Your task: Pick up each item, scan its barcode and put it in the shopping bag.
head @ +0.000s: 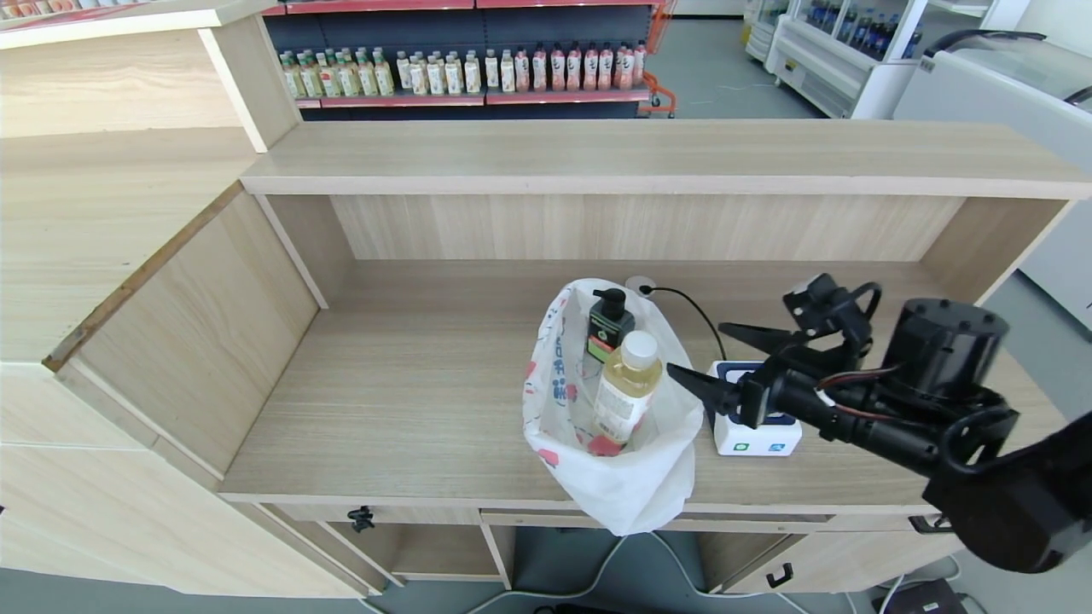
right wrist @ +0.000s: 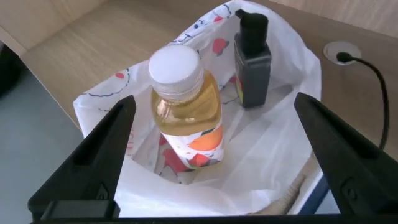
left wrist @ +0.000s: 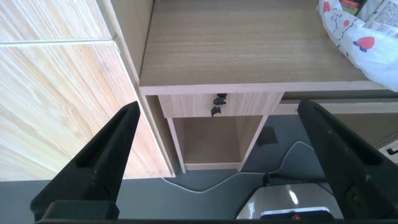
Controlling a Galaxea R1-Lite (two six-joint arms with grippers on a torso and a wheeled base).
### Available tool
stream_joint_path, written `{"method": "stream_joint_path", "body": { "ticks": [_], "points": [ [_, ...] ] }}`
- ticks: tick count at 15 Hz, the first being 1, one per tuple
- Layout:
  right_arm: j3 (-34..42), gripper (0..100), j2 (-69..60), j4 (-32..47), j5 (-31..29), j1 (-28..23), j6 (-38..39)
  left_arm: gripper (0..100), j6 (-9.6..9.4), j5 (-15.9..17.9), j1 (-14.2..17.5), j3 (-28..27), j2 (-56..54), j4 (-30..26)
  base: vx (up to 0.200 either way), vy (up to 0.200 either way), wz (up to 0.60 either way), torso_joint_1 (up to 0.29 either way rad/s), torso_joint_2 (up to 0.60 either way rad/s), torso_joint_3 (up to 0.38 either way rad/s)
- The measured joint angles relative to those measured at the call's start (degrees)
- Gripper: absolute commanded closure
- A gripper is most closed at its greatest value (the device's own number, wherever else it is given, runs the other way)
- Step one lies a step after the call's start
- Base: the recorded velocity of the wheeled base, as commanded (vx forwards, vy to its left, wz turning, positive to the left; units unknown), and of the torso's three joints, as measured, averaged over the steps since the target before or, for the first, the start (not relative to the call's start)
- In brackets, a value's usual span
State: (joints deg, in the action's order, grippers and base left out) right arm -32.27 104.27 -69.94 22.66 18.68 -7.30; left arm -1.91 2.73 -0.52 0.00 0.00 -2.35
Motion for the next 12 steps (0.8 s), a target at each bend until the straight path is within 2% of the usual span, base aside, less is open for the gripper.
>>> {"method": "stream_joint_path", "body": {
  "ticks": [3, 7, 9, 12],
  "points": [
    [4.5, 0, -14.5, 12.8, -1.9, -4.4, -0.7, 0, 0.0, 0.0, 0.0, 0.0, 0.0, 0.0, 0.0, 0.0, 0.0, 0.0, 0.0, 0.0],
    [7.6, 0, -32.5, 33.9, -13.2, -13.6, 1.1, 0, -0.02, 0.0, 0.0, 0.0, 0.0, 0.0, 0.0, 0.0, 0.0, 0.0, 0.0, 0.0],
    [10.6, 0, -41.3, 40.0, -18.9, -15.1, 5.0, 0, -0.02, 0.0, 0.0, 0.0, 0.0, 0.0, 0.0, 0.0, 0.0, 0.0, 0.0, 0.0],
    [19.6, 0, -52.6, 42.7, -28.2, -16.3, 7.8, 0, -0.02, 0.0, 0.0, 0.0, 0.0, 0.0, 0.0, 0.0, 0.0, 0.0, 0.0, 0.0]
  ]
}}
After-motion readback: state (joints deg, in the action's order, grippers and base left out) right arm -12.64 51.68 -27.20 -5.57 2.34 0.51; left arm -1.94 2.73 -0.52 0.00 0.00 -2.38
